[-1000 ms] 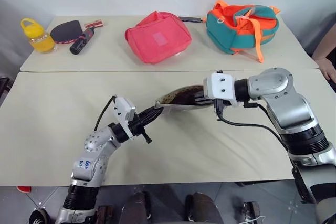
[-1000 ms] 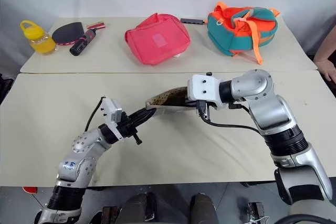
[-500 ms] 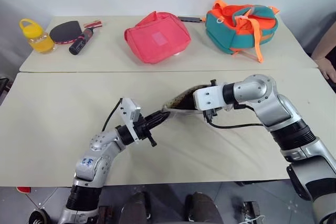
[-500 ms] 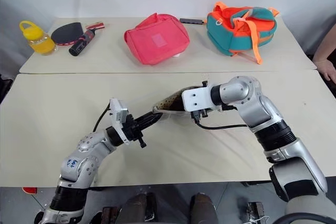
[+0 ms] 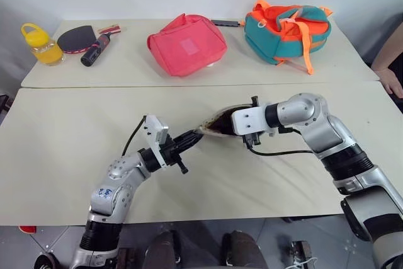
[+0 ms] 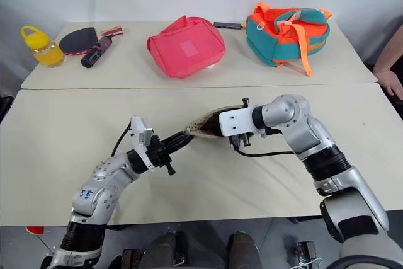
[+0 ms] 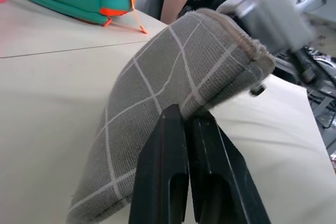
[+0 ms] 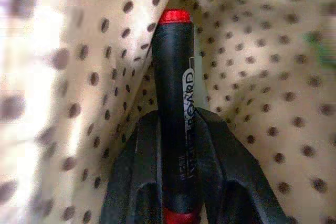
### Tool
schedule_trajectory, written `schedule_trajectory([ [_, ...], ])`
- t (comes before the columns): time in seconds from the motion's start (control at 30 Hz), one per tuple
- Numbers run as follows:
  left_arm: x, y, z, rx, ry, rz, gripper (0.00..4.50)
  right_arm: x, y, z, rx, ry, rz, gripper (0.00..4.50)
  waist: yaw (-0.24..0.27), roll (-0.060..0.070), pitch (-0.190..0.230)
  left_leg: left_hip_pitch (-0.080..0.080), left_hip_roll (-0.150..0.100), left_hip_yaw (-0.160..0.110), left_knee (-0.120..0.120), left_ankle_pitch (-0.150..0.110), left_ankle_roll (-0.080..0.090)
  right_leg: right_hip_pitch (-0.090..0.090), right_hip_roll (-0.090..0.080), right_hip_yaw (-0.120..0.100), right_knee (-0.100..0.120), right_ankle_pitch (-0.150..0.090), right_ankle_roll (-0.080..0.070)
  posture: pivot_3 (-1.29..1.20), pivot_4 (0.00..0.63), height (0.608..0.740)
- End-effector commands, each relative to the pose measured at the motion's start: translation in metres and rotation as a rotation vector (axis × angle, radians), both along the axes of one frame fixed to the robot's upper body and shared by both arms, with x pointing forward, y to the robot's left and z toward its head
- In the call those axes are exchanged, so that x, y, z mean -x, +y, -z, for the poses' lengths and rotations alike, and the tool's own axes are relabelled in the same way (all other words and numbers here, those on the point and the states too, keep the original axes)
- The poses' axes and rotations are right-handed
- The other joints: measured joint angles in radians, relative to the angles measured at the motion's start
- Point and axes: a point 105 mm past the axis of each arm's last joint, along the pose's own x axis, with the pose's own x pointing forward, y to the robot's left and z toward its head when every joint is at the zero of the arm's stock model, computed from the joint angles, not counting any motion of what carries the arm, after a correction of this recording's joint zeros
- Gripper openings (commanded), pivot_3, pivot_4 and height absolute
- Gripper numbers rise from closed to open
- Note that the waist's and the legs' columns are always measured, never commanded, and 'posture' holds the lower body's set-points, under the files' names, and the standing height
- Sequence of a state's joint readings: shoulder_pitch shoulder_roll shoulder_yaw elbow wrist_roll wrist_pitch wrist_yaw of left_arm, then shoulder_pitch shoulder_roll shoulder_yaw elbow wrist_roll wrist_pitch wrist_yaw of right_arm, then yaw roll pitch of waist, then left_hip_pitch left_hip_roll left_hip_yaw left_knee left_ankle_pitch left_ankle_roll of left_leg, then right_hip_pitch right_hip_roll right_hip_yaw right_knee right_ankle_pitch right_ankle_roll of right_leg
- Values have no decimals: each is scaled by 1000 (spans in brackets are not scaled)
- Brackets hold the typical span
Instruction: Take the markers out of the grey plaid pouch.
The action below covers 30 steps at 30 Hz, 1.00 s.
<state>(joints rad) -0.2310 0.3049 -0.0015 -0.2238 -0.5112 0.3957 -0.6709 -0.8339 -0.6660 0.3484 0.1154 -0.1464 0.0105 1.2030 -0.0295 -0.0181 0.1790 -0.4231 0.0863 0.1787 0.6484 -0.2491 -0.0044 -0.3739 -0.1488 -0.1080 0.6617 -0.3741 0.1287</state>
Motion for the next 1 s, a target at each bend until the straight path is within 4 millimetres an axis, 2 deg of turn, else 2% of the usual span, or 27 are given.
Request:
schedule_trajectory([
  [0.03, 1, 5, -14, -20, -86, -10, 0, 18, 2, -34, -118, -5, -53, 537, 0, 0, 0, 0, 0, 0, 0, 0, 0, 0, 0, 0, 0, 0, 0, 0, 150, 740],
  [0.2, 1, 4, -17, -29, -106, -15, 0, 33, -8, -48, -193, 51, -45, 537, 2, 0, 0, 0, 0, 0, 0, 0, 0, 1, 0, 0, -1, 0, 0, 0, 150, 740],
  [0.37, 0, 6, -14, -64, -138, -33, 0, 38, -13, -65, -291, 83, -42, 537, 1, 0, 0, 0, 0, 0, 0, 0, 0, 1, 0, 0, -1, 0, 0, 0, 150, 740],
  [0.53, -14, 38, -18, -111, -182, -151, 0, 43, -7, -112, -503, 69, -79, 537, -5, 0, 0, 0, 0, 0, 0, 0, 0, 0, 0, 0, 0, 0, 0, 0, 150, 740],
  [0.63, -13, 53, -15, -131, -175, -174, 0, 33, -16, -133, -568, -2, -38, 537, -2, 0, 0, 0, 0, 0, 0, 0, 0, -1, 0, 0, 0, 0, 0, 0, 150, 740],
  [0.73, -9, 55, -13, -129, -169, -165, 0, 15, -31, -140, -559, -92, 43, 537, 1, 0, 0, 0, 0, 0, -1, -1, 0, 0, 0, 0, -1, 0, 0, 0, 150, 740],
  [0.77, -7, 55, -12, -125, -164, -159, 0, 8, -37, -138, -527, -119, 80, 537, 3, 0, 0, 0, 0, 1, -1, -1, 1, 0, 0, 0, -1, 0, 0, 0, 150, 740],
  [0.83, -5, 51, -10, -119, -159, -152, 0, -15, -59, -118, -365, -212, 207, 537, 4, 0, 0, 0, -1, 1, 0, -1, 1, 0, -1, 0, -1, 0, 0, 0, 150, 740],
  [0.9, -3, 45, -11, -98, -159, -140, 0, -32, -86, -78, -144, -215, 323, 537, 4, 0, 0, -1, -1, 1, 0, -1, 1, 0, -1, 0, -2, 0, 0, 0, 150, 740],
  [1.0, -1, 38, -12, -83, -160, -123, 0, -40, -109, -34, 24, -183, 380, 537, 1, -1, 0, 0, -1, 2, -1, -1, 1, 0, -1, 0, -2, 0, 0, 0, 150, 740],
])
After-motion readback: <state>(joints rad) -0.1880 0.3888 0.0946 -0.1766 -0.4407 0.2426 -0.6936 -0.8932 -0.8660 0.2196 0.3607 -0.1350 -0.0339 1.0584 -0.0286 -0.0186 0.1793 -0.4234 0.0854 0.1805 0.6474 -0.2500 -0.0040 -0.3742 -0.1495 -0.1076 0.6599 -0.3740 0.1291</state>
